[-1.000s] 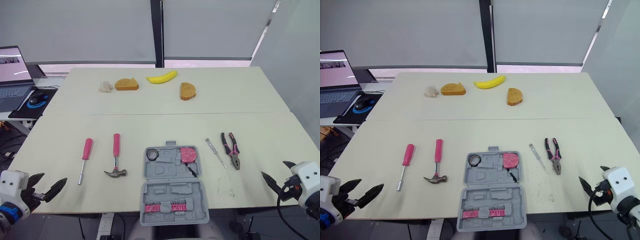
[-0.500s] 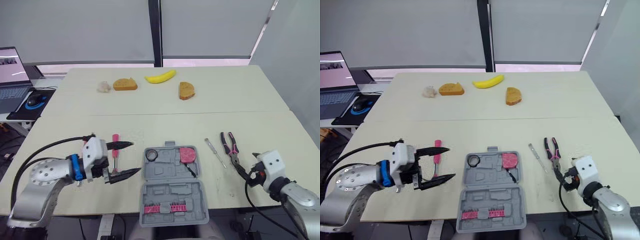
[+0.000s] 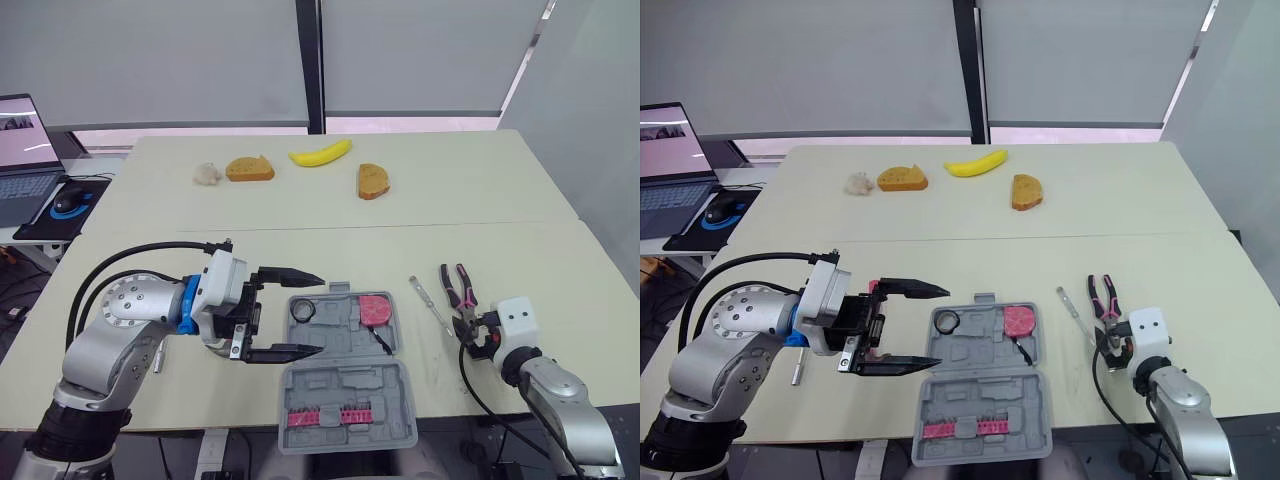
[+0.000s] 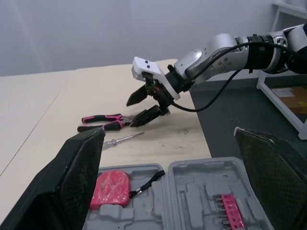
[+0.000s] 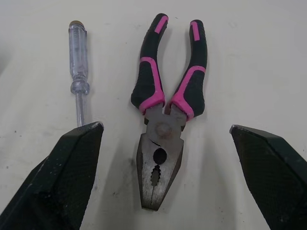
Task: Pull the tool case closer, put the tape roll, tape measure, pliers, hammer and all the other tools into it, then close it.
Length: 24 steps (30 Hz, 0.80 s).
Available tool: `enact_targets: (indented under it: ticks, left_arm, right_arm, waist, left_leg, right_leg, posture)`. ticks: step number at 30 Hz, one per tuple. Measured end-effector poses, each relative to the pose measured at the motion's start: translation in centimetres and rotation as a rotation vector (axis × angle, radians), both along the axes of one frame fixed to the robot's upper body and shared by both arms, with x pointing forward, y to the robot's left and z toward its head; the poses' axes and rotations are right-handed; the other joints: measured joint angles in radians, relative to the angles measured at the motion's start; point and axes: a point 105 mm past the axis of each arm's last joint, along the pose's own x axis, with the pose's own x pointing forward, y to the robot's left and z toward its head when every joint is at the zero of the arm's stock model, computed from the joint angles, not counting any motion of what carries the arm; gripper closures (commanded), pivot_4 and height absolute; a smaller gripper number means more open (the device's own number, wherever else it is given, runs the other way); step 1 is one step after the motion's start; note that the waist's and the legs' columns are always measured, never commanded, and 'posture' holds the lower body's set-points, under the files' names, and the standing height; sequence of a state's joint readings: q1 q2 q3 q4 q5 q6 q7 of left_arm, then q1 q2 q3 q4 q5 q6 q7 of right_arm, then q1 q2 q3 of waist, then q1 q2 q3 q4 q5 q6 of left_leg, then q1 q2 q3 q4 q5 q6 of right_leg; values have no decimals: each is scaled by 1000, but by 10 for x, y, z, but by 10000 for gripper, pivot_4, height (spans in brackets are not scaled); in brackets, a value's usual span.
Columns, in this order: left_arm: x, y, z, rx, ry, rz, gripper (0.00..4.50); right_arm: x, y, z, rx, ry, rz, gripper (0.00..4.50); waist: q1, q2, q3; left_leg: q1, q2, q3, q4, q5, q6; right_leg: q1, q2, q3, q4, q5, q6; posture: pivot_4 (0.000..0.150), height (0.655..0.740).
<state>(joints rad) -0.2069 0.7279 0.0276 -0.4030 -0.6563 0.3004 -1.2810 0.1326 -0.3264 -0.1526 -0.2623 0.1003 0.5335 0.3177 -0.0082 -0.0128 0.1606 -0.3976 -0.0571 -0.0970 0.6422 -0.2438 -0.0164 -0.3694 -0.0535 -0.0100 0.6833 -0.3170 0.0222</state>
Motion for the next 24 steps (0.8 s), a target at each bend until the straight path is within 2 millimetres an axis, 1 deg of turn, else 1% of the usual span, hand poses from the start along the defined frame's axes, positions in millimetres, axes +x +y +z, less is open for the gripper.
enact_targets:
  ticks: [4, 9, 11, 13, 16, 19, 22, 24]
  left_arm:
    - [-4, -6, -2, -16, 11, -23, 0]
    - [-3, -7, -2, -18, 5, -25, 0]
    - [-2, -7, -3, -15, 4, -21, 0]
    - [0, -6, -6, -9, 12, -10, 0]
    - [0, -6, -7, -4, 7, -11, 0]
    - [1, -6, -8, 3, -2, -9, 0]
    - [2, -6, -9, 3, -13, -3, 0]
    - [4, -6, -10, 1, -12, 3, 0]
  right_arm:
    - [5, 2, -7, 25, 13, -22, 79]
    - [17, 5, -5, 40, 1, -33, 79]
    - [18, 6, -6, 49, 4, -37, 3763]
    - [18, 6, -10, 54, 15, -44, 8555]
    - [18, 7, -11, 57, 16, -55, 19056]
    - [18, 8, -11, 58, 16, -60, 26000]
    - [18, 8, -11, 56, 15, -66, 32284]
    - [18, 8, -12, 57, 12, -71, 32624]
  waist:
    - [-1, 0, 0]
    - [-3, 0, 0]
    - [-3, 0, 0]
    - [-4, 0, 0]
    - [-8, 0, 0]
    - [-10, 0, 0]
    - [-12, 0, 0]
    - [-14, 0, 0]
  left_leg:
    - [0, 0, 0, 0, 0, 0]
    - [0, 0, 0, 0, 0, 0]
    - [0, 0, 0, 0, 0, 0]
    - [0, 0, 0, 0, 0, 0]
    - [0, 0, 0, 0, 0, 0]
    - [0, 0, 0, 0, 0, 0]
    - [1, 0, 0, 0, 0, 0]
    - [1, 0, 0, 0, 0, 0]
  right_leg:
    - [0, 0, 0, 1, 0, 0]
    - [0, 0, 0, 1, 0, 0]
    - [0, 0, 0, 1, 0, 0]
    - [0, 0, 0, 1, 0, 0]
    - [0, 0, 0, 1, 0, 0]
    - [0, 0, 0, 1, 0, 0]
    - [0, 0, 0, 1, 0, 0]
    - [0, 0, 0, 2, 0, 0]
  posture:
    - [1500, 7400]
    - [1500, 7400]
    - [1500, 7400]
    - [1500, 7400]
    - [1500, 7400]
    - [1500, 7400]
    - [1500, 7400]
    - [1500, 7400]
